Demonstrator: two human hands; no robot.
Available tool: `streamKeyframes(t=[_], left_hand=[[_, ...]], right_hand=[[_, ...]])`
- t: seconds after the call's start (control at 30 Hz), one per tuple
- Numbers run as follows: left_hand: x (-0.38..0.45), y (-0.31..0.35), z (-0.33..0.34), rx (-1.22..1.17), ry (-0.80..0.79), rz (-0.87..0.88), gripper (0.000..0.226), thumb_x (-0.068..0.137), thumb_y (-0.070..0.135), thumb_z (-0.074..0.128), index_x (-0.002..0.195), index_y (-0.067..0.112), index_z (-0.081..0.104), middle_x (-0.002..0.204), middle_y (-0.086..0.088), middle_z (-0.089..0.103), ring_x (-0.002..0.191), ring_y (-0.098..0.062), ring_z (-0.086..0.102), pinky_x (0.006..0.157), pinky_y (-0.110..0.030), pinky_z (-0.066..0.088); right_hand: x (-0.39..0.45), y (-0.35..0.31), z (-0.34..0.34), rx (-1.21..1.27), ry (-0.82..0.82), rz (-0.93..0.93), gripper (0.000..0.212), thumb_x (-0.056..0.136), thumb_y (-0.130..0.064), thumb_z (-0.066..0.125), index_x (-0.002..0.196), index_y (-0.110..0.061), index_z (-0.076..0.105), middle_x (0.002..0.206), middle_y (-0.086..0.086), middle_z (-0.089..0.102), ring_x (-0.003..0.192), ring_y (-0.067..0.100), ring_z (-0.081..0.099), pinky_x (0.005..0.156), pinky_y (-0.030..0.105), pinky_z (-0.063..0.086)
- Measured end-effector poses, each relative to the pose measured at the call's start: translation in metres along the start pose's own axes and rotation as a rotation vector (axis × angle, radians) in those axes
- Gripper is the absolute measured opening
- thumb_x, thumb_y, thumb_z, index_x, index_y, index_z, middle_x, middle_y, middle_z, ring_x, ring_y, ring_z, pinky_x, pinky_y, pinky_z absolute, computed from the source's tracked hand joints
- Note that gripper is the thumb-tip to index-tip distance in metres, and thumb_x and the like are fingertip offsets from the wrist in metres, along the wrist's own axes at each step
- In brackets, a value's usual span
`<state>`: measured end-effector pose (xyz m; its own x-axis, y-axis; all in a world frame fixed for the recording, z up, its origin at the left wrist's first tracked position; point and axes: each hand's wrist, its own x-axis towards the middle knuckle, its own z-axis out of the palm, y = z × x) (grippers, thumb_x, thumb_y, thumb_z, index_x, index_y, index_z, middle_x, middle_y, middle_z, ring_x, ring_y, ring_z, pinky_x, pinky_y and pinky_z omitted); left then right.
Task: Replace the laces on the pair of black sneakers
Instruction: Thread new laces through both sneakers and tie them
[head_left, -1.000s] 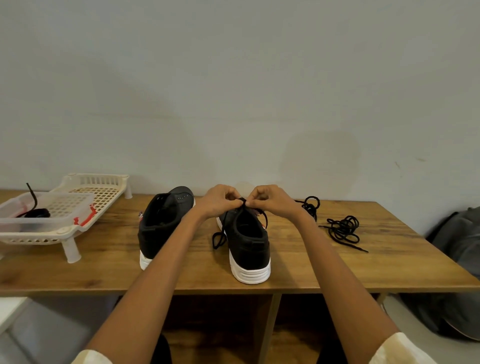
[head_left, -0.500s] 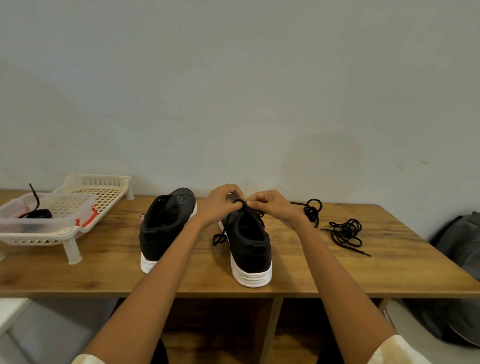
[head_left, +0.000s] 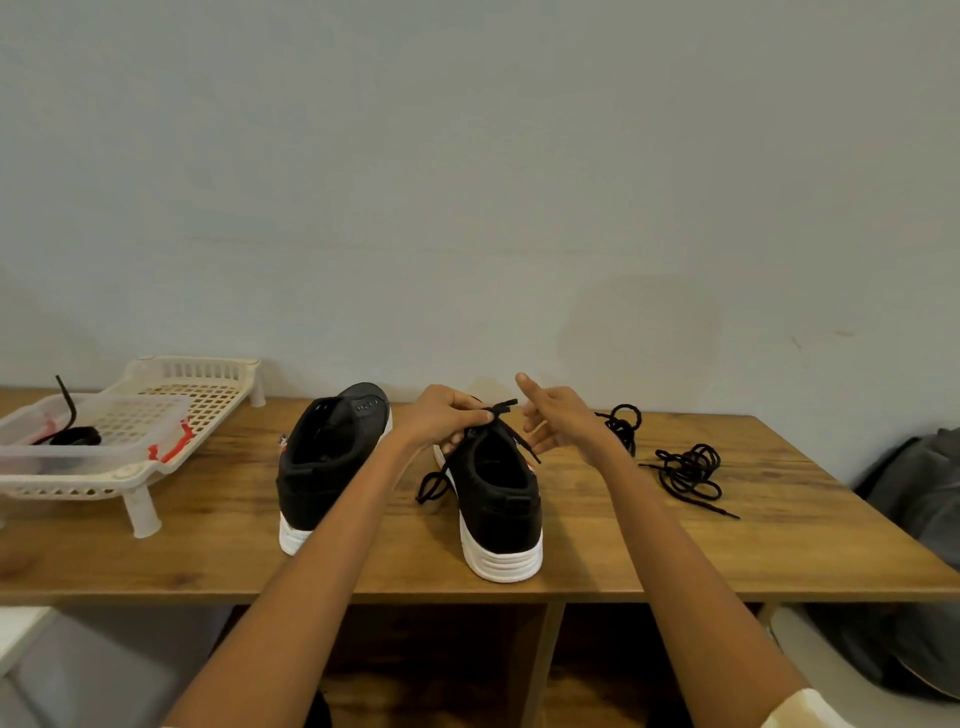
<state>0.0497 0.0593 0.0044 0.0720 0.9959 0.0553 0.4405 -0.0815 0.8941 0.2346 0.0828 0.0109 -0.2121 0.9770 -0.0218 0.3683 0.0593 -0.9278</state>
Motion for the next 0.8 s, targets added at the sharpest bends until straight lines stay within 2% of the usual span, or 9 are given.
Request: streamKeyframes(t=[0.07,0.13,0.2,0.27,0.37,0.5,0.63,0.73,0.8], left_hand=[[0.0,0.0,0.004,0.024,0.036,0.011,0.016,0.088,0.02,0.065,0.099,0.008,0.07,0.051,-0.004,0.052,0.034,-0.009,0.042,0.04,-0.021,0.038],[0.0,0.0,0.009,0.06,0.084,0.041,0.015,0.088,0.022,0.066,0.095,0.01,0.069,0.057,-0.002,0.057,0.038,-0.008,0.046,0.042,-0.021,0.04],[-0.001,0.001,0.012,0.089,0.133,0.071,0.01,0.086,0.023,0.067,0.092,0.014,0.068,0.069,0.002,0.063,0.052,-0.008,0.054,0.048,-0.022,0.046],[-0.001,0.002,0.015,0.114,0.171,0.093,0.012,0.084,0.024,0.069,0.092,0.014,0.07,0.082,0.002,0.067,0.071,-0.012,0.061,0.063,-0.028,0.054],[-0.002,0.002,0.018,0.15,0.212,0.111,0.013,0.083,0.023,0.07,0.092,0.014,0.071,0.09,-0.001,0.07,0.081,-0.013,0.062,0.077,-0.029,0.052],[-0.006,0.003,0.021,0.202,0.249,0.155,0.006,0.083,0.02,0.07,0.085,0.014,0.07,0.082,0.003,0.066,0.078,-0.011,0.06,0.071,-0.022,0.045],[-0.007,0.004,0.02,0.233,0.242,0.167,0.007,0.083,0.019,0.069,0.087,0.013,0.071,0.082,0.005,0.065,0.078,-0.008,0.058,0.068,-0.018,0.041],[-0.006,0.004,0.017,0.22,0.223,0.174,0.008,0.083,0.018,0.07,0.086,0.012,0.073,0.081,0.004,0.066,0.076,-0.007,0.058,0.064,-0.016,0.041],[-0.005,0.003,0.017,0.22,0.22,0.177,0.01,0.083,0.019,0.07,0.088,0.011,0.074,0.08,0.004,0.066,0.072,-0.004,0.057,0.061,-0.013,0.04]], right_hand=[[-0.004,0.003,-0.003,-0.036,-0.141,0.021,0.062,0.086,-0.062,0.051,0.093,-0.002,0.065,0.078,0.009,0.066,0.064,0.02,0.065,0.06,0.027,0.054],[-0.005,0.005,-0.002,-0.074,-0.208,-0.008,0.052,0.087,-0.053,0.058,0.098,-0.004,0.068,0.084,0.01,0.069,0.069,0.019,0.066,0.062,0.026,0.054],[-0.004,0.007,0.0,-0.024,-0.177,-0.046,0.039,0.088,-0.042,0.063,0.1,-0.005,0.07,0.089,0.01,0.071,0.072,0.019,0.067,0.065,0.027,0.055],[-0.002,0.007,0.002,0.051,-0.121,-0.071,0.03,0.09,-0.033,0.063,0.099,-0.004,0.07,0.094,0.012,0.072,0.076,0.021,0.069,0.07,0.03,0.057],[-0.002,0.009,0.002,0.086,-0.105,-0.09,0.026,0.09,-0.028,0.065,0.098,-0.004,0.071,0.096,0.013,0.073,0.084,0.026,0.071,0.077,0.034,0.059],[-0.004,0.009,0.007,0.09,-0.065,-0.118,0.022,0.088,-0.023,0.067,0.097,-0.004,0.071,0.092,0.01,0.073,0.082,0.022,0.07,0.071,0.028,0.058],[-0.004,0.005,0.013,0.103,-0.026,-0.114,0.015,0.09,-0.018,0.058,0.083,-0.007,0.066,0.077,0.003,0.067,0.074,0.015,0.064,0.066,0.023,0.055],[-0.003,0.007,0.009,0.19,-0.089,-0.06,0.02,0.089,-0.015,0.049,0.071,-0.009,0.055,0.071,0.004,0.061,0.077,0.019,0.06,0.077,0.035,0.053],[-0.003,0.011,0.004,0.239,-0.15,-0.052,0.018,0.089,-0.014,0.045,0.072,-0.01,0.05,0.07,0.004,0.058,0.078,0.022,0.057,0.082,0.039,0.052]])
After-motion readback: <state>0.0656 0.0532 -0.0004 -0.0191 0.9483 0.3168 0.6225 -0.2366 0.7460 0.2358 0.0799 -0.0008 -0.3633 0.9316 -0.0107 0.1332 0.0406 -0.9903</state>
